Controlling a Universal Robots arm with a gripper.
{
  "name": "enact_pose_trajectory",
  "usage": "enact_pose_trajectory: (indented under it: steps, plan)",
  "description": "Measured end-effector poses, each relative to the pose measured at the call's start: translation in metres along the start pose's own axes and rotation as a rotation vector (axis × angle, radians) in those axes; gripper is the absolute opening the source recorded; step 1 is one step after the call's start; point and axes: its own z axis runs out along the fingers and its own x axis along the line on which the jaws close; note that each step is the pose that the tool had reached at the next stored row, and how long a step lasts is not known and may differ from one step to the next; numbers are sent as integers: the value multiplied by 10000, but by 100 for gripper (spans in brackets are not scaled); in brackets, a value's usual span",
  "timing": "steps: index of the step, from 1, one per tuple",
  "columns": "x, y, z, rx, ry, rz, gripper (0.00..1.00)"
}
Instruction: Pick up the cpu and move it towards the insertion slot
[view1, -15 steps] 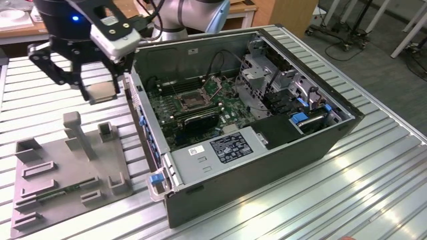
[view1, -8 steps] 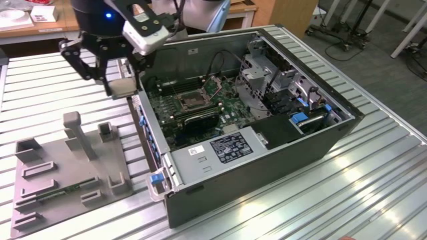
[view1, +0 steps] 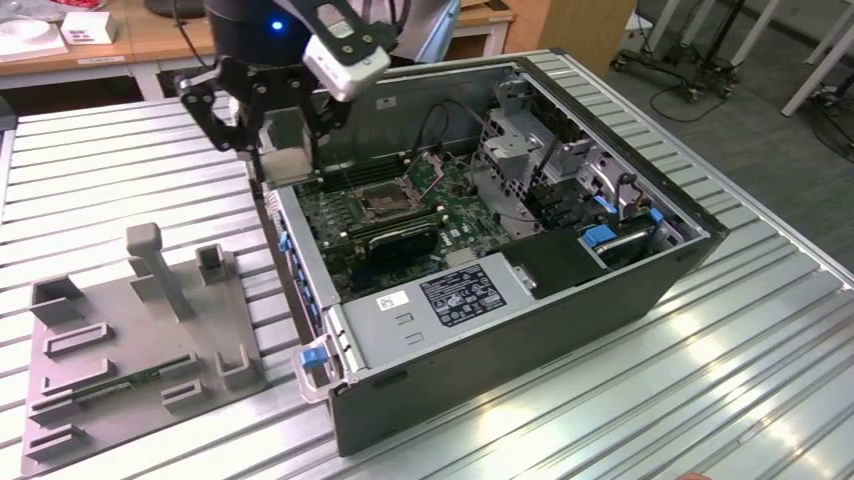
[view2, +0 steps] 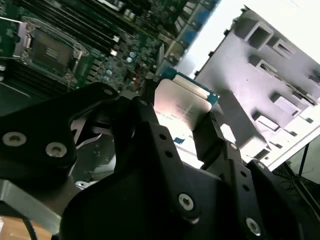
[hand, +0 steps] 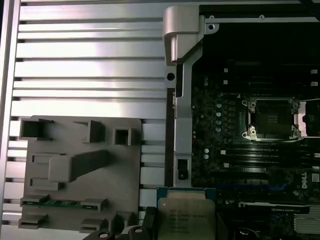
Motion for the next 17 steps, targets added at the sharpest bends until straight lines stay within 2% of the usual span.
enact_pose_trajectory:
  steps: [17]
  plan:
    - [-741,-14,2,0,0,-1,55]
